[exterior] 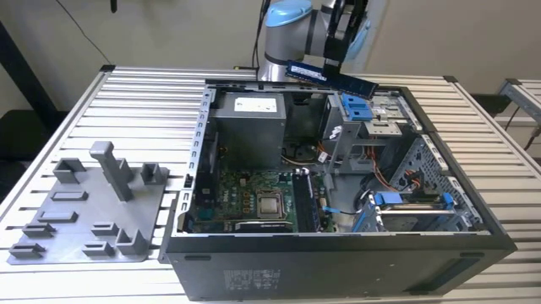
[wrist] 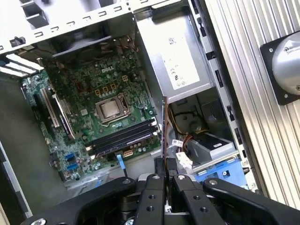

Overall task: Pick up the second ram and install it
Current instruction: 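Insert the second ram into the second slot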

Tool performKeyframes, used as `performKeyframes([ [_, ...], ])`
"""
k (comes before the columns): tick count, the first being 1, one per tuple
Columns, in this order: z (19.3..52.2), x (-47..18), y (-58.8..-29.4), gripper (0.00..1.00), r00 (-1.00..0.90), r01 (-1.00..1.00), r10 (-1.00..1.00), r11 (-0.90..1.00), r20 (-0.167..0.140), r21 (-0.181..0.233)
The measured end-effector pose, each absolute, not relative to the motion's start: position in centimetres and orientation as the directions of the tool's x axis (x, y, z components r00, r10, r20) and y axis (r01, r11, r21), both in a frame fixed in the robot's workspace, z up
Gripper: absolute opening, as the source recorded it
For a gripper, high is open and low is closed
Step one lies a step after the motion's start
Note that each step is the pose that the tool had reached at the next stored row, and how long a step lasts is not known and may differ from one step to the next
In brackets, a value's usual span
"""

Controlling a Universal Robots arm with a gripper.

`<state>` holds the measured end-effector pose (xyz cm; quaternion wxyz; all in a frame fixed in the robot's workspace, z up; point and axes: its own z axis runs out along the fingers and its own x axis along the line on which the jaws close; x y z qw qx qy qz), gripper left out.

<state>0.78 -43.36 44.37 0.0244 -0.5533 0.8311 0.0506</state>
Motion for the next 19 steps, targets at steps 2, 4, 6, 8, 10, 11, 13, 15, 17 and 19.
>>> performKeyframes([
  [2, 44.2, 0.8, -43.4, 0.13, -0.408, -0.913, -0.908, 0.405, -0.096, 0.057],
  [4, 44.1, 0.8, -43.4, 0.13, -0.432, -0.902, -0.897, 0.428, -0.096, 0.057],
  [6, 43.9, 0.7, -43.4, 0.13, -0.461, -0.888, -0.882, 0.457, -0.096, 0.058],
  [8, 43.8, 0.7, -43.3, 0.13, -0.487, -0.873, -0.868, 0.483, -0.096, 0.059],
  [10, 43.7, 0.7, -43.4, 0.13, -0.510, -0.860, -0.855, 0.507, -0.095, 0.059],
  [11, 43.6, 0.7, -43.3, 0.13, -0.521, -0.854, -0.848, 0.517, -0.095, 0.059],
  [13, 43.5, 0.7, -43.3, 0.13, -0.535, -0.845, -0.839, 0.532, -0.095, 0.059],
  [15, 43.4, 0.6, -43.3, 0.13, -0.548, -0.836, -0.831, 0.545, -0.095, 0.060],
  [17, 43.3, 0.6, -43.3, 0.13, -0.563, -0.827, -0.821, 0.560, -0.095, 0.060],
  [19, 43.1, 0.6, -43.3, 0.13, -0.581, -0.814, -0.809, 0.577, -0.094, 0.061],
])
